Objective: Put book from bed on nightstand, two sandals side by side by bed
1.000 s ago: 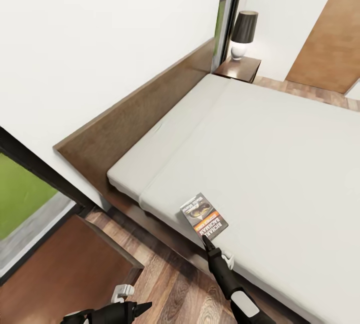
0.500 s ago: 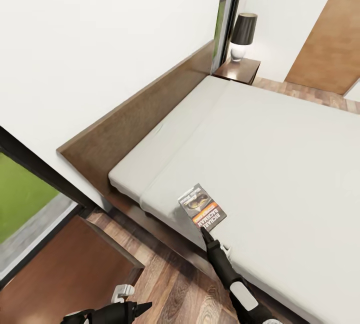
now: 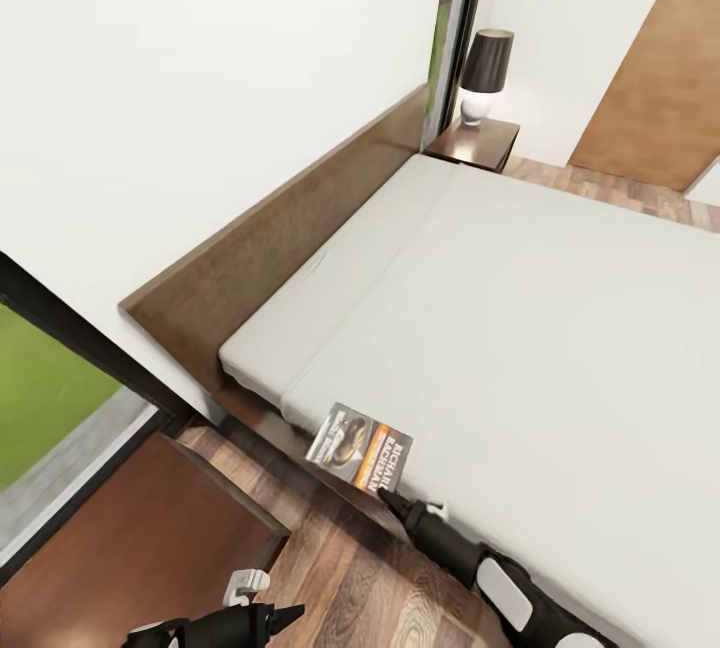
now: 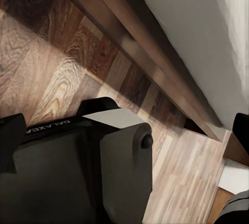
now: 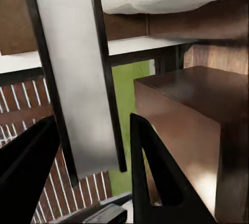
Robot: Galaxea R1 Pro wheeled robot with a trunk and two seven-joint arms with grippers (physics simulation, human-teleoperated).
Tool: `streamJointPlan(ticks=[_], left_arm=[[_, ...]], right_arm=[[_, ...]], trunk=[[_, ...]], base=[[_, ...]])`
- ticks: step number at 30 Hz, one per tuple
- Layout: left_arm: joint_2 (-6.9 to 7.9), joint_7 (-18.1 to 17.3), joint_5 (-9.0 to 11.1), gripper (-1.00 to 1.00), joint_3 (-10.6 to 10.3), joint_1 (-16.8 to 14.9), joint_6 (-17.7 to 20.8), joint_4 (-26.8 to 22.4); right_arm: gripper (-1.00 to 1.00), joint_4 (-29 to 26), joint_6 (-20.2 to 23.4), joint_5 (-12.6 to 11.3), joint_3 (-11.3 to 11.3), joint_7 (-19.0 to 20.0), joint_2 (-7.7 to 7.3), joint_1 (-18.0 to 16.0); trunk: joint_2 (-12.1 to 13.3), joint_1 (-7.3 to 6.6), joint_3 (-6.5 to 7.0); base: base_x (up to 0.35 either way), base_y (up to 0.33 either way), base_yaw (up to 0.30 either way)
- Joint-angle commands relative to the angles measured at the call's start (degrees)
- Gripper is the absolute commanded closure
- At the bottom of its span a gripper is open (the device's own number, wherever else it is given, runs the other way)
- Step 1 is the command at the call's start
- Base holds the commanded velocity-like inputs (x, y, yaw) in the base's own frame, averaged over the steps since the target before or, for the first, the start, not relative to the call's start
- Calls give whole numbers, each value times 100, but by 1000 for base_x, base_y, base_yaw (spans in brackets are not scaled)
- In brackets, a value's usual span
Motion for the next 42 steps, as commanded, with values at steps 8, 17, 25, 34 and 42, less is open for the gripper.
streamJointPlan(ticks=[8,17,25,34,42], left_arm=[[-1,-12,24,-100,10,-2,58,1],[-4,-14,23,-100,6,-2,52,6],[-35,-4,21,-100,-7,-2,40,68],[-36,4,23,-100,-13,-2,40,89],[-36,1,23,-100,-14,-2,40,89]], right_arm=[[100,43,638,-17,42,1499,-1495,-2],[100,810,821,1155,38,2219,-2241,-2],[100,1379,764,1838,34,2229,-2254,-2],[100,1437,386,1853,34,2229,-2252,-2],[100,1446,318,1853,34,2223,-2251,-2]], trunk=[[320,-176,141],[681,-374,303],[881,-484,394],[881,-484,453],[881,-484,525]], base=[[0,0,0],[0,0,0],[0,0,0],[0,0,-56],[0,0,-82]])
